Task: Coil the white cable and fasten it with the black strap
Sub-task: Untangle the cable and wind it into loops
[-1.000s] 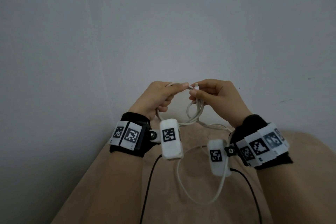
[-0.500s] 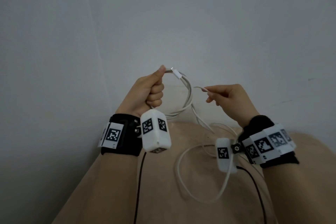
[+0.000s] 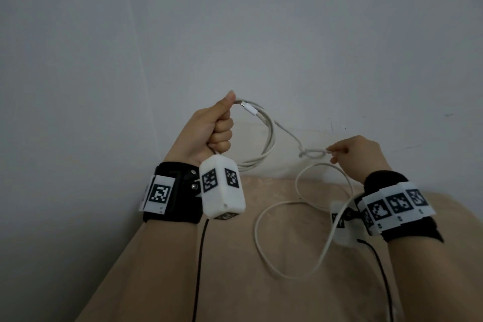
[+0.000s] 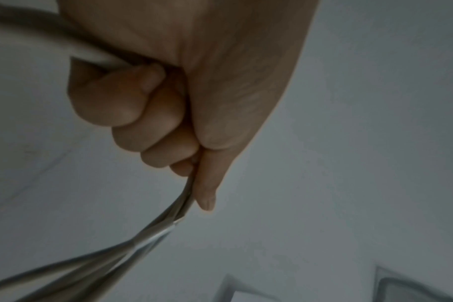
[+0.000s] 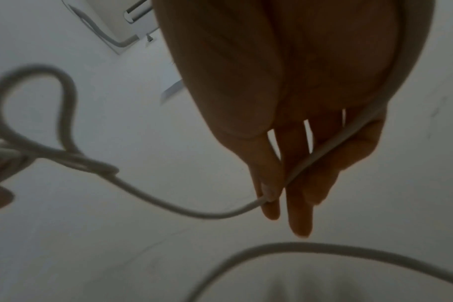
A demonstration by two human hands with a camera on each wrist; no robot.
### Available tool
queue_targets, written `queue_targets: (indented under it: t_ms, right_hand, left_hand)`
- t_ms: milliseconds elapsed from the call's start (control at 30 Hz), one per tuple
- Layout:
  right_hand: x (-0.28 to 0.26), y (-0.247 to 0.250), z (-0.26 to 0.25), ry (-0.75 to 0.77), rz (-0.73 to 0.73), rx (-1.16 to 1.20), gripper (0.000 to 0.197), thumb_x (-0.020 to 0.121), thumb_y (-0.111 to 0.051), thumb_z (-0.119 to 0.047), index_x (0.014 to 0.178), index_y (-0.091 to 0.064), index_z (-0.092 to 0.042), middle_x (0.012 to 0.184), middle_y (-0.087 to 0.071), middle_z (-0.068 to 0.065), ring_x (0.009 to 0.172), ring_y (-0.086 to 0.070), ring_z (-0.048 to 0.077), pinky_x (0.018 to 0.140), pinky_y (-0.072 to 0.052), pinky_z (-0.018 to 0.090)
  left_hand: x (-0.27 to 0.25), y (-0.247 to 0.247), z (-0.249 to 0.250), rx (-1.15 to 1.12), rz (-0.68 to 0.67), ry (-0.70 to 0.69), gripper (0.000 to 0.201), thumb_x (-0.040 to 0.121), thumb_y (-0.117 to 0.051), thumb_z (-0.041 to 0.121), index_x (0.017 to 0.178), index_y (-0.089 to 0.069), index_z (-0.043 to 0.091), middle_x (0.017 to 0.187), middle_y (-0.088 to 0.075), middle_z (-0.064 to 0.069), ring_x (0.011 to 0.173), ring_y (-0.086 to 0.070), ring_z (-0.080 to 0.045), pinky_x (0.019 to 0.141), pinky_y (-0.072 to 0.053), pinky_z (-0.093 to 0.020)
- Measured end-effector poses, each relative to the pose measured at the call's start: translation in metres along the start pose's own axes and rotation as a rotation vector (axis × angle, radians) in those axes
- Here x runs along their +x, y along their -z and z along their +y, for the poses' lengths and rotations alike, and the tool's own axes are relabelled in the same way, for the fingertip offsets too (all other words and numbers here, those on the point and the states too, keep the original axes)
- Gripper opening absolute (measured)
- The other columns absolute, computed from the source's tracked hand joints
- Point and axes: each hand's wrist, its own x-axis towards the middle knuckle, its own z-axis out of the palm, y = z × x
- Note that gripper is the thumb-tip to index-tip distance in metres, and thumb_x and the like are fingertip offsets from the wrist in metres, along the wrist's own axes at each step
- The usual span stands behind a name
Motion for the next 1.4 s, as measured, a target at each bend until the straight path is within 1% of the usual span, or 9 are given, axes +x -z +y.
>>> queue_targets:
  t_ms: [133,200,267,333,433,667,1033,1233,1400]
  right_hand:
    - [-0.011,0.003,-0.022,0.261,-0.004,0.099,0.03,0.091,-0.059,-0.009,0.119,-0.066,-0.015,0.121,-0.065,0.001,0.114,-0.057,0.013,0.092,-0.032,0.012]
    - [-0.016,0.003,-0.034,0.322,0.028,0.315,0.028,0.093,-0.056,-0.009,0.117,-0.067,-0.017,0.114,-0.066,-0.005,0.109,-0.059,0.007,0.097,-0.038,0.016]
    - [-0.021,0.005,-0.046,0.268,-0.023,0.652,0.021,0.097,-0.052,-0.014,0.111,-0.067,-0.013,0.108,-0.07,0.003,0.097,-0.067,0.012,0.092,-0.052,0.028]
    - [-0.025,0.01,-0.054,0.109,-0.145,0.825,0.027,0.097,-0.051,-0.026,0.102,-0.067,-0.005,0.098,-0.071,0.017,0.078,-0.07,0.021,0.071,-0.059,0.032]
    - [-0.033,0.019,-0.058,-0.053,-0.314,0.631,0.054,0.091,-0.052,-0.05,0.091,-0.067,0.003,0.08,-0.071,0.02,0.057,-0.065,0.02,0.048,-0.052,0.023]
    - [-0.035,0.03,-0.056,-0.122,-0.612,0.548,0.073,0.082,-0.044,-0.07,0.057,-0.068,-0.005,0.05,-0.06,0.012,0.032,-0.045,0.014,0.034,-0.032,0.016]
    - [-0.034,0.011,-0.064,-0.156,-0.581,0.719,0.052,0.087,-0.06,-0.046,0.085,-0.07,0.005,0.067,-0.072,0.015,0.036,-0.053,0.006,0.033,-0.04,0.013]
    - [-0.028,-0.002,-0.058,-0.163,-0.475,0.856,0.024,0.093,-0.054,-0.005,0.101,-0.061,0.017,0.077,-0.073,0.021,0.041,-0.06,0.006,0.034,-0.041,0.011]
    - [-0.025,-0.002,-0.053,0.004,-0.268,1.128,0.016,0.091,-0.05,0.01,0.099,-0.064,0.007,0.088,-0.069,0.02,0.062,-0.072,0.014,0.054,-0.054,0.013]
  left_hand:
    - [0.003,-0.012,-0.009,0.026,0.018,0.043,0.049,0.09,-0.06,0.039,0.053,-0.031,0.026,0.044,-0.018,0.012,0.034,-0.013,-0.003,0.036,-0.009,-0.016]
    - [0.004,-0.014,-0.011,0.002,0.031,0.053,0.049,0.091,-0.06,0.038,0.053,-0.031,0.026,0.044,-0.017,0.012,0.034,-0.013,-0.003,0.035,-0.009,-0.016]
    - [0.005,-0.014,-0.011,-0.054,0.038,0.052,0.05,0.091,-0.06,0.039,0.052,-0.031,0.026,0.044,-0.016,0.012,0.034,-0.012,-0.003,0.035,-0.009,-0.016]
    - [0.005,-0.012,-0.009,-0.121,0.057,0.042,0.051,0.091,-0.059,0.04,0.051,-0.03,0.026,0.044,-0.016,0.012,0.034,-0.012,-0.003,0.036,-0.008,-0.017]
    - [0.005,-0.007,-0.007,-0.202,0.106,0.019,0.051,0.09,-0.061,0.04,0.052,-0.031,0.025,0.045,-0.015,0.011,0.034,-0.011,-0.003,0.038,-0.006,-0.017]
    - [0.005,0.008,-0.005,-0.245,0.185,-0.02,0.05,0.09,-0.061,0.04,0.049,-0.038,0.025,0.045,-0.015,0.01,0.034,-0.012,-0.004,0.037,-0.008,-0.017]
    - [0.006,0.009,-0.004,-0.256,0.178,-0.036,0.049,0.09,-0.06,0.04,0.056,-0.03,0.024,0.044,-0.015,0.01,0.033,-0.012,-0.004,0.035,-0.009,-0.017]
    - [0.005,0.005,-0.004,-0.26,0.165,-0.035,0.048,0.089,-0.062,0.04,0.056,-0.03,0.024,0.045,-0.015,0.01,0.034,-0.012,-0.004,0.037,-0.008,-0.017]
    - [0.006,0.014,-0.004,-0.367,0.172,0.002,0.05,0.092,-0.057,0.041,0.056,-0.027,0.023,0.04,-0.017,0.01,0.029,-0.015,-0.005,0.032,-0.011,-0.015]
